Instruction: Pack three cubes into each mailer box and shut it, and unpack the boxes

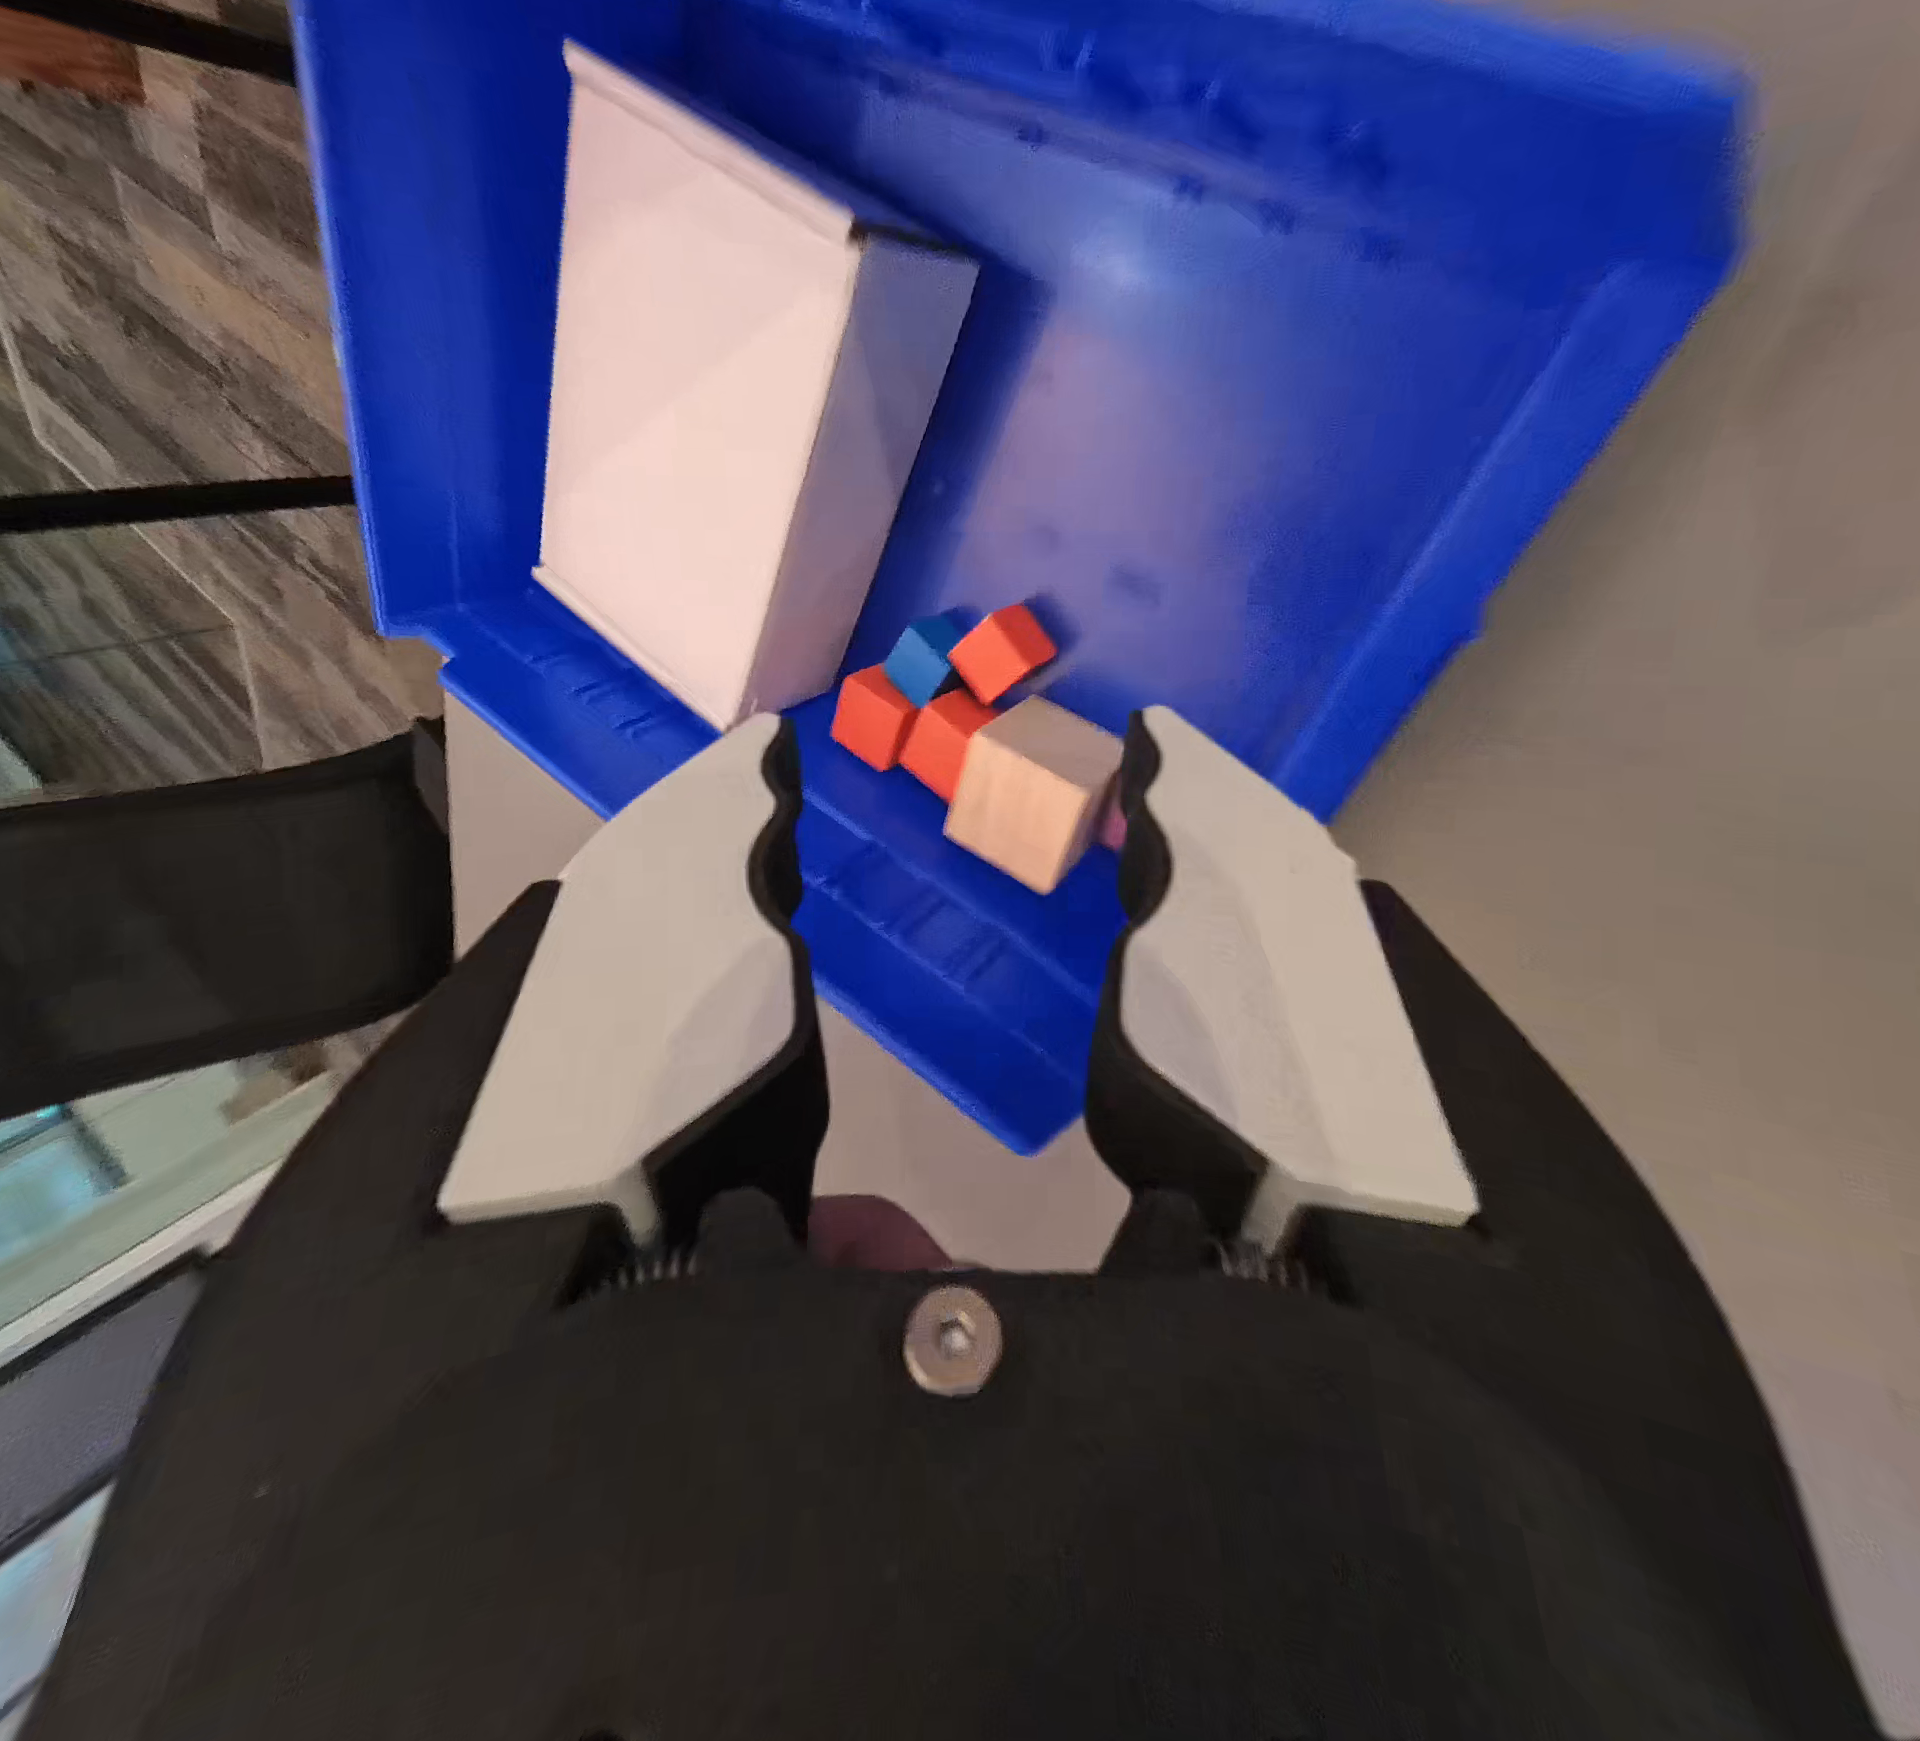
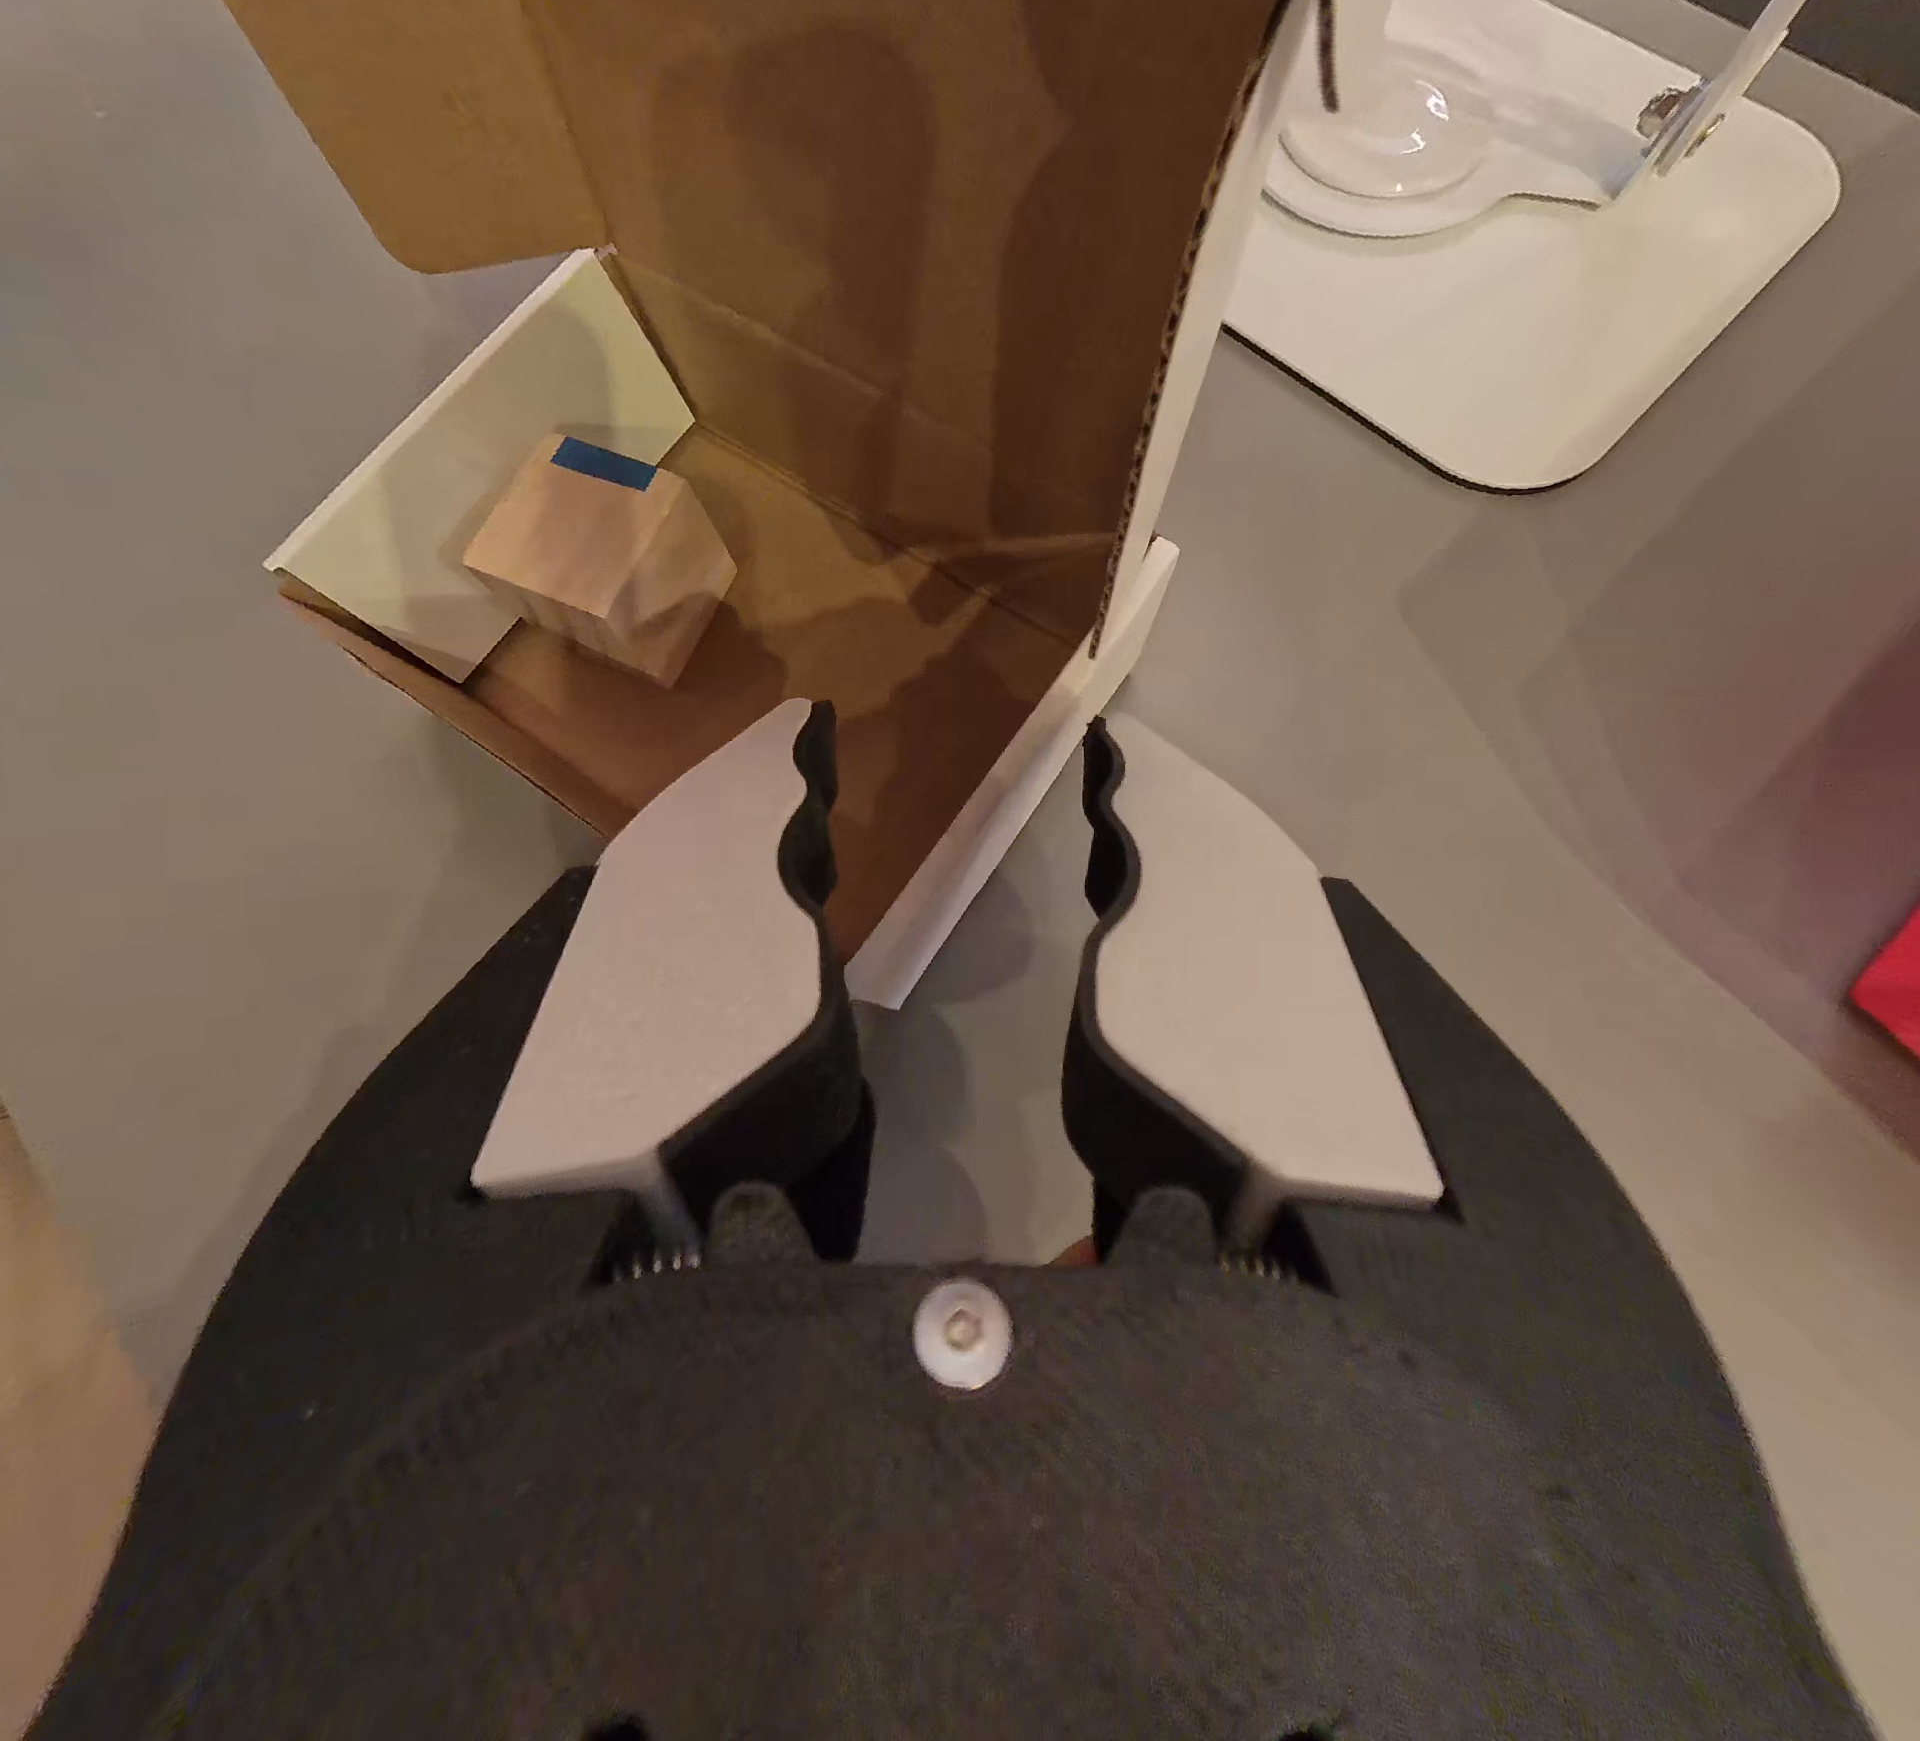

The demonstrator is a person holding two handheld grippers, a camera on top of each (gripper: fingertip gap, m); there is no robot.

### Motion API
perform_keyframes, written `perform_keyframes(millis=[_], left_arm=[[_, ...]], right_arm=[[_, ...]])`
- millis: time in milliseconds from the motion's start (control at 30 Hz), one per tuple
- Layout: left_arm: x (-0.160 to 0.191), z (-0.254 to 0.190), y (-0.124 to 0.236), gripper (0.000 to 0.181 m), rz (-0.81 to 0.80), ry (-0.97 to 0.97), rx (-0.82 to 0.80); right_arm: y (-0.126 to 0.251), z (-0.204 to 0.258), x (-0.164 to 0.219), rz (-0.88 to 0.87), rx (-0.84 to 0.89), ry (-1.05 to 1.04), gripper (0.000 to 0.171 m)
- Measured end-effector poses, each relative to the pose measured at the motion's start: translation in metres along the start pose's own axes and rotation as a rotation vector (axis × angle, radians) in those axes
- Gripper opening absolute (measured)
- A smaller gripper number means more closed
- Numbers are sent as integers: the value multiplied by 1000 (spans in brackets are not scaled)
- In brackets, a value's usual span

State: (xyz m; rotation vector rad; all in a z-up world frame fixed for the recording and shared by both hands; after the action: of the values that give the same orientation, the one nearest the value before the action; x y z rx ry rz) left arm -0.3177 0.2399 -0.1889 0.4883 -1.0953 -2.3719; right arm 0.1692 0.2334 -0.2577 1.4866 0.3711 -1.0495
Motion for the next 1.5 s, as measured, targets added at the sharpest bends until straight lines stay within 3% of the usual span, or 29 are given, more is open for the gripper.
perform_keyframes(millis=[100,167,267,400,500,633,867,1200,1367,1500], left_arm=[[8,12,-31,64,101,40,51],[13,18,-50,83,180,125,93],[24,29,-75,92,265,238,112],[30,39,-91,41,254,180,63],[34,35,-101,32,295,164,115],[41,33,-113,45,388,-5,88],[40,33,-124,46,383,-220,142],[37,26,-133,28,416,-322,217],[30,33,-118,27,341,-240,147],[11,36,-79,27,193,-56,33]], right_arm=[[2,-2,0,-12,4,-8,45],[2,-2,-1,-18,0,-10,44],[2,-2,-1,-21,-5,-8,44],[4,-3,-1,-34,-13,-18,43],[4,-3,-1,-44,-26,-24,43],[4,-2,-2,-47,-36,-22,43],[5,-3,-2,-57,-40,-32,42],[5,-4,-1,-61,-46,-41,42],[7,-4,-1,-66,-46,-40,42],[6,-2,-3,-59,-48,-32,42]])
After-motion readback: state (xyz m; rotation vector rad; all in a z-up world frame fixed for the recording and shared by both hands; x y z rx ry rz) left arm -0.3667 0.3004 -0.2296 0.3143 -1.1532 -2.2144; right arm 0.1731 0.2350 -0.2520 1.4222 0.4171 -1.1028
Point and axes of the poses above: each gripper's, where its closed fingertips meet, y back along the fingers, x out of its underside, z = x × y across the jaws, the point moved 7 cm from there along y, back along the fingers, and after that the axes turned 6 degrees about -x, right-handed, at the moved point
